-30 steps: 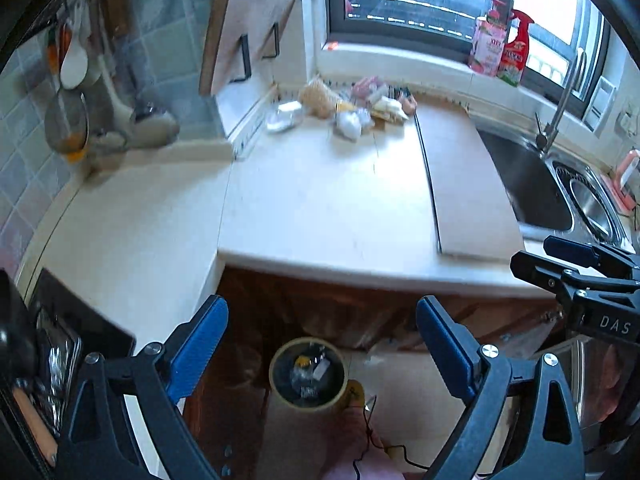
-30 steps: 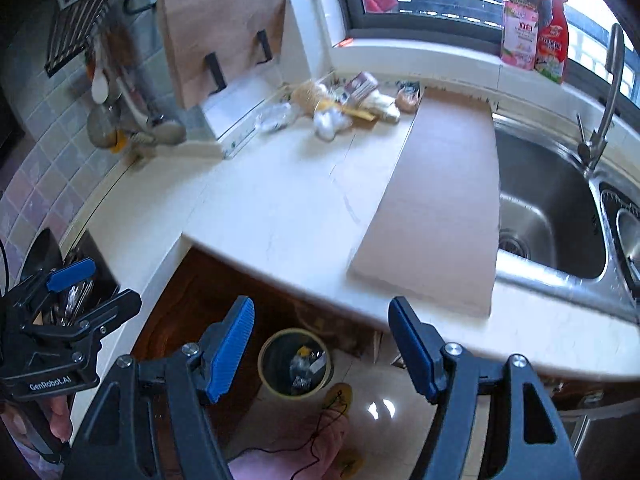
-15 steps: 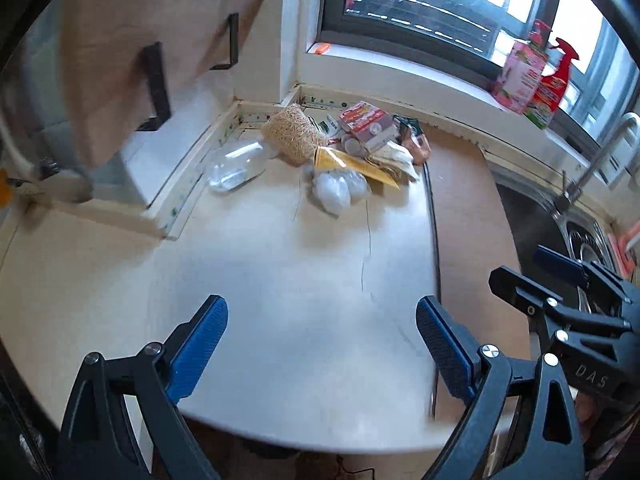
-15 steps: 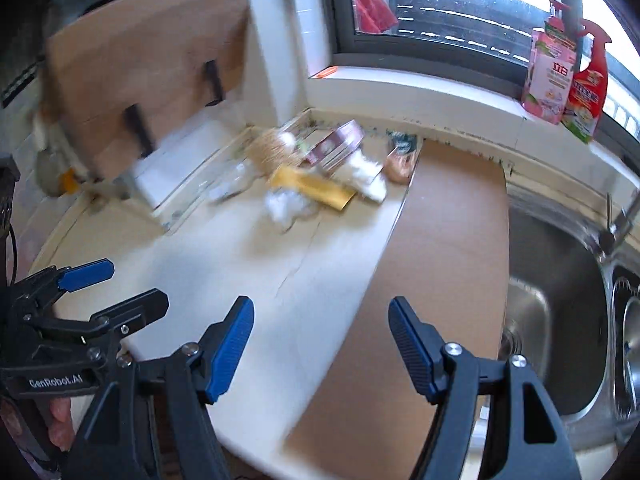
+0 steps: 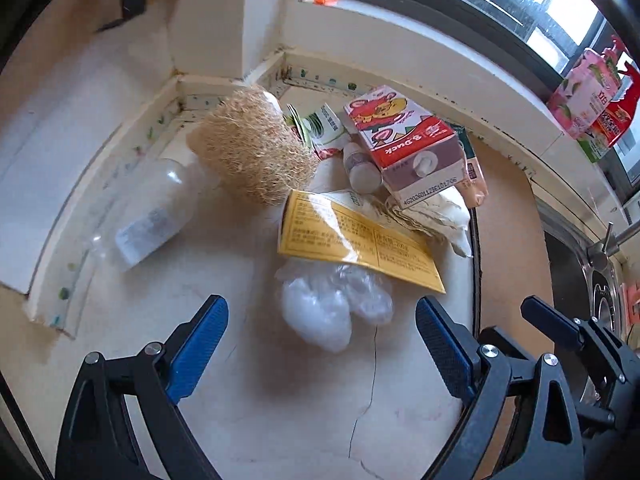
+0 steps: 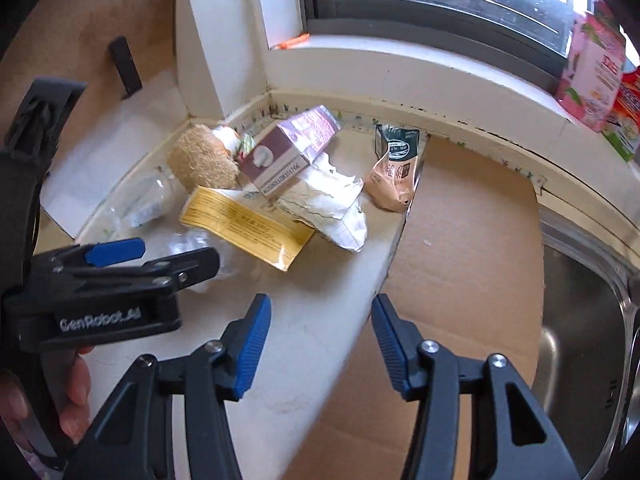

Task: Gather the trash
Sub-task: 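Grasp the small plastic bag with the left tool while the right tool grasps the yellow paper slip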

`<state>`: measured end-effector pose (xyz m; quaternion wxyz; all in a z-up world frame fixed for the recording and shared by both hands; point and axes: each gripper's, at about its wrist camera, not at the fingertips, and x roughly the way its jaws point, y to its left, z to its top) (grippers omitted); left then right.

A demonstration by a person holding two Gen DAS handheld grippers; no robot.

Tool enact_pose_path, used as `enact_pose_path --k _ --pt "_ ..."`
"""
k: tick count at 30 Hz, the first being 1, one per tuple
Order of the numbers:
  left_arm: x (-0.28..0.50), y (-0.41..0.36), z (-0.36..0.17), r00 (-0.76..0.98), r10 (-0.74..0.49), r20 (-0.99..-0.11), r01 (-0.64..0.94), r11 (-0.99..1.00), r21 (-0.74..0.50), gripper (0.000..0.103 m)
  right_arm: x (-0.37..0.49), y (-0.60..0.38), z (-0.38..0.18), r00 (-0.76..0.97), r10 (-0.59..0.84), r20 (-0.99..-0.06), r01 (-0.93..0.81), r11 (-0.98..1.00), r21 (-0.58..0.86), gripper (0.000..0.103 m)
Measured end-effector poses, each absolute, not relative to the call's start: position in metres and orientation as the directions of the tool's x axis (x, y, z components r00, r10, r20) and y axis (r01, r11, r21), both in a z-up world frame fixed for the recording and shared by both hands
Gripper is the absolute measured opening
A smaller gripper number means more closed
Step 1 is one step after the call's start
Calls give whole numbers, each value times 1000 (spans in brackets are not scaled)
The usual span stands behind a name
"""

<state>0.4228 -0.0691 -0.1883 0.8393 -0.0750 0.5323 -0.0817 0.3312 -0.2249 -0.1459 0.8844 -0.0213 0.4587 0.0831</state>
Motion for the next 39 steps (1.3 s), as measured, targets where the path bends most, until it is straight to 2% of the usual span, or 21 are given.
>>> enact_pose_path --k 2,4,6,7,10,16,25,26,28,29,33,39 --pt "431 -73 -198 394 -236 -888 59 971 -231 70 337 -224 -152 557 134 -819 -187 982 33 53" --pt "439 -71 -207 376 -254 -891 48 966 -255 58 342 -221 -154 554 149 -819 -209 977 36 53" --pt "443 -66 -211 375 -277 -885 35 958 -285 55 344 -216 -156 554 163 -817 -233 972 36 53" --pt "445 -63 -212 382 -288 -878 31 953 -300 48 345 -214 -156 553 164 -817 -241 970 31 53" --pt "447 -58 -212 391 -291 -873 36 953 -301 43 349 -200 -161 563 137 -815 -268 963 -24 53" --pt "444 -44 -212 385 -294 -875 38 952 -303 41 354 -169 -171 607 66 -792 -309 938 -159 53" --pt "430 -23 -205 389 -263 -883 40 962 -269 41 368 -126 -190 709 -52 -703 -313 870 -380 53" --pt "428 -17 -205 387 -263 -884 36 962 -271 41 370 -122 -192 720 -70 -691 -306 860 -407 50" --pt "425 -10 -206 384 -265 -884 26 961 -276 41 377 -117 -195 723 -94 -684 -300 850 -434 35" --pt "424 -7 -207 386 -260 -885 18 961 -275 41 380 -116 -197 718 -102 -689 -300 847 -438 24" --pt "414 3 -203 387 -262 -884 17 961 -278 41 381 -116 -194 731 -110 -674 -282 850 -445 15" --pt "388 3 -188 395 -248 -885 34 966 -256 40 364 -130 -175 697 -31 -716 -300 895 -331 4"
